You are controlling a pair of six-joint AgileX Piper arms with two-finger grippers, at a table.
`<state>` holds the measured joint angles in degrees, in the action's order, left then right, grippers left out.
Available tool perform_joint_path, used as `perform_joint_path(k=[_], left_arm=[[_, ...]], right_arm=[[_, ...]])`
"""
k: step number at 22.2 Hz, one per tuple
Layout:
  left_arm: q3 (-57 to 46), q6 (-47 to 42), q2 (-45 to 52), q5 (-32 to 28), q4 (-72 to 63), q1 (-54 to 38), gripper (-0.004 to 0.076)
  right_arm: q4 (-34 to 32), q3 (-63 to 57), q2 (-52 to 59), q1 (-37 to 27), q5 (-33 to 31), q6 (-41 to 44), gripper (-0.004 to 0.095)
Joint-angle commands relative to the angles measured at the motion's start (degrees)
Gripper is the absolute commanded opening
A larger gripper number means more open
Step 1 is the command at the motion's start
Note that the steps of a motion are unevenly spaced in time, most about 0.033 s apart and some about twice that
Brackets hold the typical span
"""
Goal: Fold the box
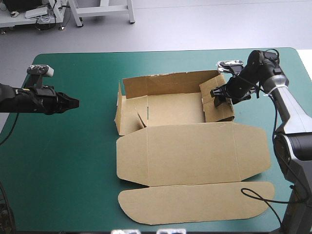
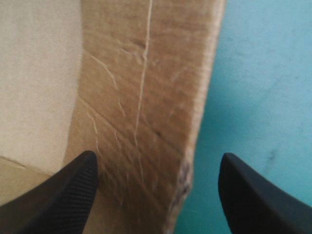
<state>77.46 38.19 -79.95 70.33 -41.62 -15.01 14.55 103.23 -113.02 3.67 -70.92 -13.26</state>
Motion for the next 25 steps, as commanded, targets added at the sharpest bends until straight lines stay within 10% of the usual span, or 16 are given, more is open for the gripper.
perform_joint_path(k=[1,5,8,25], left_arm=[[1.58,0.02,1.93,-0.74,-3.28,0.05,0.0010],[1.58,0.02,1.93,-0.50,-3.48,0.05,0.0007],[1.58,0.02,1.93,-0.71,-3.48,0.05,0.0007],[-1.69,-13.34,1.71,-14.49,15.65,-4.01,0.0008]], right_arm=[[1.47,1.37,0.21,0.20,-0.57,-0.03,0.0624],[1.70,1.37,-1.26,0.20,-0.57,-0.03,0.0422],[2.29,1.47,-0.31,0.20,-0.57,-0.17,-0.0014],[16.74,1.36,21.65,-8.65,-0.67,-9.45,-0.0018]])
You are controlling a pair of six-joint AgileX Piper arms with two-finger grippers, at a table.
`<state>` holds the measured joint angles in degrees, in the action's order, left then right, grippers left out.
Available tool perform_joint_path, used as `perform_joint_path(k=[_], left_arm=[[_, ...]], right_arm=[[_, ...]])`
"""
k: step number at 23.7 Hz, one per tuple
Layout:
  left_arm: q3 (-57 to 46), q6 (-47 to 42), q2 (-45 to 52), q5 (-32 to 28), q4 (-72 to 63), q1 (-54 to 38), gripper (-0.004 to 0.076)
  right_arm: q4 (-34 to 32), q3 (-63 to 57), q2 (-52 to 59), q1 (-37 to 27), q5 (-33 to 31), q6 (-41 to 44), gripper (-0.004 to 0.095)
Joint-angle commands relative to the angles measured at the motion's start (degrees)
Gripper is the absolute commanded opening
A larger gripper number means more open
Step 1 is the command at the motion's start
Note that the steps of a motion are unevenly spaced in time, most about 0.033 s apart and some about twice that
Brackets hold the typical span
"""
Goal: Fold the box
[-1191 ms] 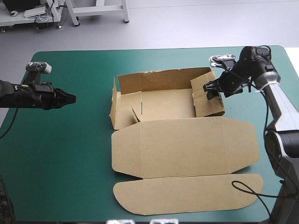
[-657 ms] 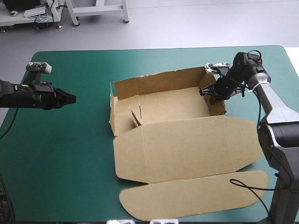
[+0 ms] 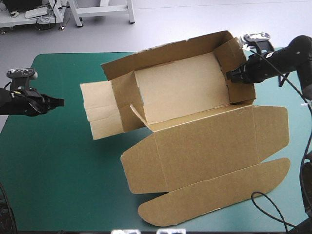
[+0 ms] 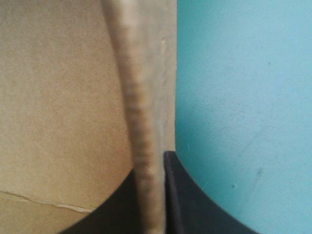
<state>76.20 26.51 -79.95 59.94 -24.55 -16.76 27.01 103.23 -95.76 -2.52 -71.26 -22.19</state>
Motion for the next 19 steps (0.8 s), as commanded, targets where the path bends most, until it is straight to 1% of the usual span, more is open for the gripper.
perform_joint_path(k=[1,3,6,9,11,14,16,18,19], left_arm=[[-2.17,-1.39,1.71,-5.42,-3.86,-3.63,0.0008],[-4.76,0.67,1.43,-7.11,-8.78,-5.07,0.0008],[-8.98,9.25,-0.27,-7.76,-19.64,-5.78,0.0008],[-12.13,19.93,-2.97,-6.59,-32.97,-5.04,0.0008],[-12.64,29.05,-6.89,-6.23,-40.43,-3.33,0.0007],[-12.64,32.35,-11.85,-6.71,-45.97,-2.16,0.0007],[-12.64,34.88,-15.36,-4.30,-52.59,-2.06,0.0008],[-12.64,40.89,-18.38,1.36,-61.16,-0.46,0.0008],[-12.64,41.80,-18.94,2.18,-62.82,0.26,0.0008]], right_arm=[[4.98,1.36,4.86,-3.38,-0.44,-0.53,-0.0018],[6.69,1.36,5.42,-4.77,-0.44,-0.78,-0.0019],[8.15,1.36,5.95,-5.38,-0.44,-1.35,-0.0018],[10.07,1.36,6.08,-5.26,-0.44,-1.37,-0.0018],[11.76,1.36,6.08,-5.26,-0.44,-1.70,-0.0018],[13.28,1.36,6.34,-5.26,-0.44,-1.70,-0.0018],[13.56,1.36,6.71,-5.14,-0.44,-1.70,-0.0018],[14.73,1.36,6.71,-5.14,-0.44,-1.56,-0.0018],[15.23,1.36,6.71,-5.14,-0.44,-1.56,-0.0018]])
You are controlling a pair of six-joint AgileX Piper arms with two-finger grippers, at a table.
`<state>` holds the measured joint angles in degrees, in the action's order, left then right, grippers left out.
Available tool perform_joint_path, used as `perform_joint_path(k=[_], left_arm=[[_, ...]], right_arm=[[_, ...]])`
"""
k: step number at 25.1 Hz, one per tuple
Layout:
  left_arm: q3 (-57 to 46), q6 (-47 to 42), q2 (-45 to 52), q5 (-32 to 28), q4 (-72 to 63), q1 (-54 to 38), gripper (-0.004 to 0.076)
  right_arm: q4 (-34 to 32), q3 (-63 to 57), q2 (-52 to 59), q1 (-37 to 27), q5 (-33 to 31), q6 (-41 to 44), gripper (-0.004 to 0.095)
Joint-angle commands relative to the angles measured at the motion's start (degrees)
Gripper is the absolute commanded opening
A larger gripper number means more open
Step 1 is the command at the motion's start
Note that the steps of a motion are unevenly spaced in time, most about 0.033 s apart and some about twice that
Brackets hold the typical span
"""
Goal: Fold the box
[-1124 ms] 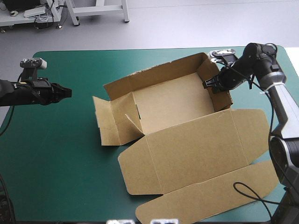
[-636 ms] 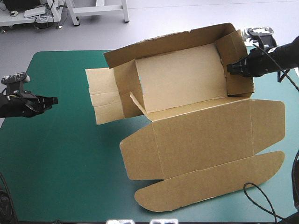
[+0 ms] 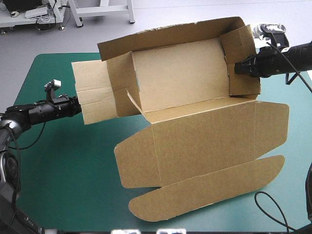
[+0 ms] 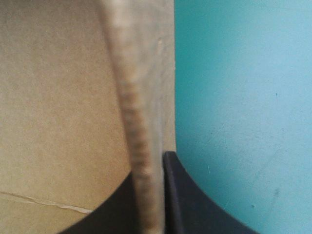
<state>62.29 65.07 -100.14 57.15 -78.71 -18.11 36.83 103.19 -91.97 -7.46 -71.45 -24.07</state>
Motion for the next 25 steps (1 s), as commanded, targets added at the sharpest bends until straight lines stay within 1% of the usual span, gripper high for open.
perform_joint_path(k=[1,4,6,7,9,11,15,19,25], left_arm=[[1.27,4.89,0.75,6.16,-10.60,3.24,0.0008],[2.53,6.54,0.51,6.85,-10.99,7.63,0.0008],[4.20,6.54,0.51,9.48,-13.10,10.18,0.0008],[5.55,6.54,0.51,12.61,-15.45,11.24,0.0008],[7.36,6.09,0.51,16.76,-17.16,11.87,0.0008],[8.90,3.27,0.77,17.21,-16.90,12.27,0.0008],[11.33,-1.11,2.80,17.21,-10.18,14.16,0.0008],[11.47,-1.63,5.28,17.21,-9.13,15.94,0.0008],[11.47,-4.22,9.71,17.21,-8.55,19.03,0.0008]], right_arm=[[5.79,1.41,2.91,-0.08,-0.25,0.43,-0.0018],[5.10,1.41,2.91,1.16,-0.25,0.79,-0.0018],[4.88,1.32,2.91,1.86,-0.25,0.79,-0.0018],[4.34,1.17,2.91,2.26,-0.25,0.79,-0.0018],[2.86,1.17,2.91,2.26,-0.15,1.21,-0.0018],[1.11,1.17,2.91,2.26,-0.15,1.56,-0.0018],[-5.27,1.17,2.81,2.26,-0.15,3.33,-0.0018],[-6.88,1.17,2.81,2.26,-0.04,3.33,-0.0018],[-7.03,1.17,2.71,2.26,0.65,3.33,-0.0018]])
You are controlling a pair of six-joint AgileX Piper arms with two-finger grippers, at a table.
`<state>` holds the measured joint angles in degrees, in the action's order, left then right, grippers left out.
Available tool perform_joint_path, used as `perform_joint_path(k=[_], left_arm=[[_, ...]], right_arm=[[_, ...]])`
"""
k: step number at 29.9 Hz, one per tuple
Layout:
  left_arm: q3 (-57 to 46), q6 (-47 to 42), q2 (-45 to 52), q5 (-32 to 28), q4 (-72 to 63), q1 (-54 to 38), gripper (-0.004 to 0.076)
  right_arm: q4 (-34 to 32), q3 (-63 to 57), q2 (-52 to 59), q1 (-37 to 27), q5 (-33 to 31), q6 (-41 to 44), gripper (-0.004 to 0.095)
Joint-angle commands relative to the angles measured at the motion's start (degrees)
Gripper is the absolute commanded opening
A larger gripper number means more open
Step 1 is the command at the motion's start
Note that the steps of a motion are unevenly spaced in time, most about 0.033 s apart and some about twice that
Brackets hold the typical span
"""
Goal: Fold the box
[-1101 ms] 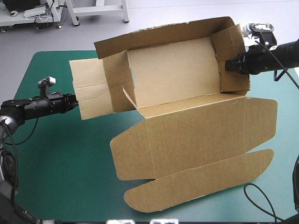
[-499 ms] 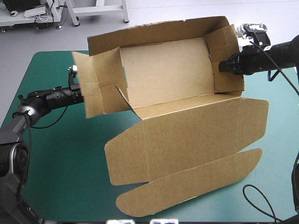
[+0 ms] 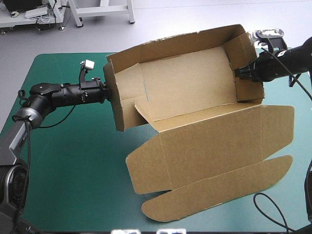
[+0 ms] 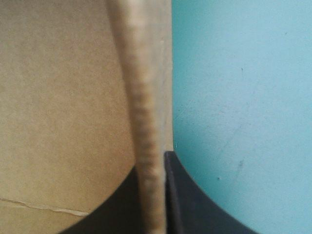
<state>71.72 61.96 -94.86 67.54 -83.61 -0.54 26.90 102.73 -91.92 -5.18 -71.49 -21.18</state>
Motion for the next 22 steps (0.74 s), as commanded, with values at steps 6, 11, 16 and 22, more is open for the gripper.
perform_joint_path(k=[6,11,16,22], left_arm=[[2.04,-2.30,7.62,6.82,-3.07,3.30,0.0008],[2.38,-3.65,8.50,6.82,-3.07,3.94,0.0008],[2.38,-4.02,8.50,6.82,-4.20,6.11,0.0008],[3.43,-4.02,8.50,6.82,-5.81,9.24,0.0008]], right_arm=[[1.79,1.64,2.66,-0.02,1.36,0.97,-0.0018],[1.79,1.64,2.66,-0.02,1.47,1.31,-0.0018],[2.48,1.64,2.66,-0.02,1.47,1.31,-0.0016],[1.39,1.64,2.66,-0.02,1.47,1.94,-0.0016]])
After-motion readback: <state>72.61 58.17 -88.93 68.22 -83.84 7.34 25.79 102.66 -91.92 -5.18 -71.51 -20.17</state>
